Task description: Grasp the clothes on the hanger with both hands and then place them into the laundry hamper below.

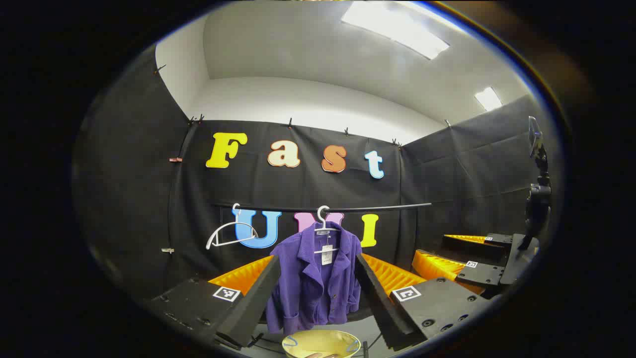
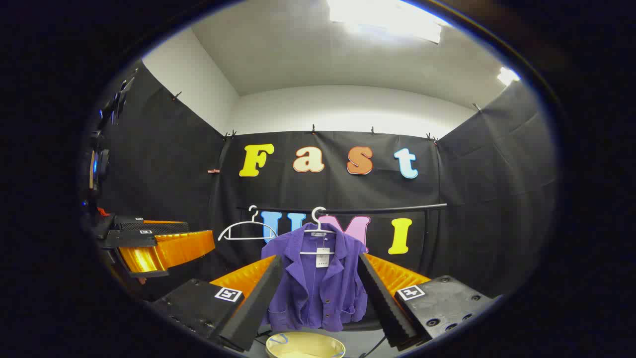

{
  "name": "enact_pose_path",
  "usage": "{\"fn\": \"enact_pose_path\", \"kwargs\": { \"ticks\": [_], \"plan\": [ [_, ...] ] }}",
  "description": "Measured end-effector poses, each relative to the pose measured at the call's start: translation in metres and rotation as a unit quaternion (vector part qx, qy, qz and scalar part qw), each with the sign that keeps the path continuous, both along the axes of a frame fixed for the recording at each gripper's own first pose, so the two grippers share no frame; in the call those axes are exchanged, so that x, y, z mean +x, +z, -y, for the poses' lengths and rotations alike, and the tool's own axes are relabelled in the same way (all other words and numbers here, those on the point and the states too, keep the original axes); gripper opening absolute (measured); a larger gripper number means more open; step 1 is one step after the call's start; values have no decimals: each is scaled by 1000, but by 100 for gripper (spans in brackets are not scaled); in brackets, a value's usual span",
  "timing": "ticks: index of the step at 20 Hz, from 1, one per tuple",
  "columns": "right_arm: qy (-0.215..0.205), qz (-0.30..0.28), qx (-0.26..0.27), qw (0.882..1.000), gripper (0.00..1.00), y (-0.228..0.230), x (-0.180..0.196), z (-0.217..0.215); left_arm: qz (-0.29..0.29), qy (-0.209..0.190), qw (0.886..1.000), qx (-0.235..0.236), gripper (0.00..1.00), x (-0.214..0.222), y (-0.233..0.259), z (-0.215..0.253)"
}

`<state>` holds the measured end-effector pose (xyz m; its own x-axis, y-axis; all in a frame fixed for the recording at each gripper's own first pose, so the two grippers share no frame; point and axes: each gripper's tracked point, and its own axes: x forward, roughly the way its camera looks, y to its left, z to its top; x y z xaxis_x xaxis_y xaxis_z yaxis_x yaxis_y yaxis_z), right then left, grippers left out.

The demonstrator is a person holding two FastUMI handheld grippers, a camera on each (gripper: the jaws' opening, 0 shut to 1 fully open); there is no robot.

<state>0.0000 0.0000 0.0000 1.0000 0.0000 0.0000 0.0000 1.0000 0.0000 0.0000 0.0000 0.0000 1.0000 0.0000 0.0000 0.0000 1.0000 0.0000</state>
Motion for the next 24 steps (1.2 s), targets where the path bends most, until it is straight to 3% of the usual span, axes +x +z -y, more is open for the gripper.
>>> {"fn": "enact_pose_path", "kwargs": {
  "ticks": [9,24],
  "plan": [
    [5,12,-1,1000,96,7,10,6,-3,10,1000,-4,95,13,0,-2],
    [-1,14,-5,1000,96,8,17,-3,9,-15,1000,-4,95,20,1,-9]
  ]
}}
